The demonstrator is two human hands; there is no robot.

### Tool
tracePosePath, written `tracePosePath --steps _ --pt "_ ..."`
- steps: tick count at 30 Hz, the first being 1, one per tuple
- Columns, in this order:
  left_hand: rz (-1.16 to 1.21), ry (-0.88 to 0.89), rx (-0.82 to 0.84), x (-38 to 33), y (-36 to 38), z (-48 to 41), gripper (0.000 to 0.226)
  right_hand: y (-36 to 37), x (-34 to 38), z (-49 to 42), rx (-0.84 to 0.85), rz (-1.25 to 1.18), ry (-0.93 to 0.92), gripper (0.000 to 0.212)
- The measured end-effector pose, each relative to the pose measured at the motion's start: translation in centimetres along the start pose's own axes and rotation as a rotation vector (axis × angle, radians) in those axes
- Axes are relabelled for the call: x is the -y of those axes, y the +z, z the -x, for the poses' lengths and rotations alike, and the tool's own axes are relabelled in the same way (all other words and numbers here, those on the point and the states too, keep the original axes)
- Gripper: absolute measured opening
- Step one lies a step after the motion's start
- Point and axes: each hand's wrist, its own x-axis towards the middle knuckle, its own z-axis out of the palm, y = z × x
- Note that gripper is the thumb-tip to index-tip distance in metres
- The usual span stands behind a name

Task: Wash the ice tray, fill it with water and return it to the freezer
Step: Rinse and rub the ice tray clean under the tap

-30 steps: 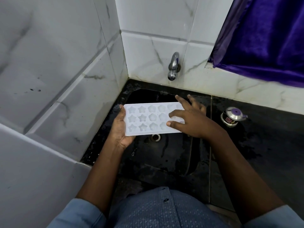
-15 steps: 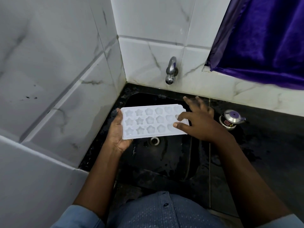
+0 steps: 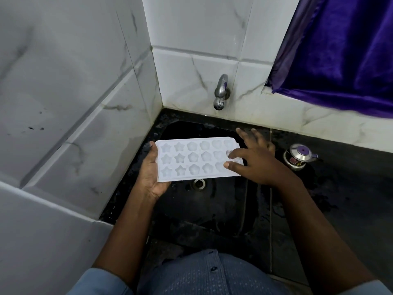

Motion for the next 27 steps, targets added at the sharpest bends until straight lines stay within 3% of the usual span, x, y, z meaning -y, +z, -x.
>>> tracePosePath --steps 23,27 --pt "0.001 -0.004 -0.036 -0.1 0.3 0.1 0.078 0.3 -0.5 -0.6 0.044 0.018 0.002 0.04" --pt "0.011 -0.005 -0.035 -0.1 0.3 0.2 0.074 0.5 -0.8 -0.5 -0.016 -0.004 -0.001 0.039"
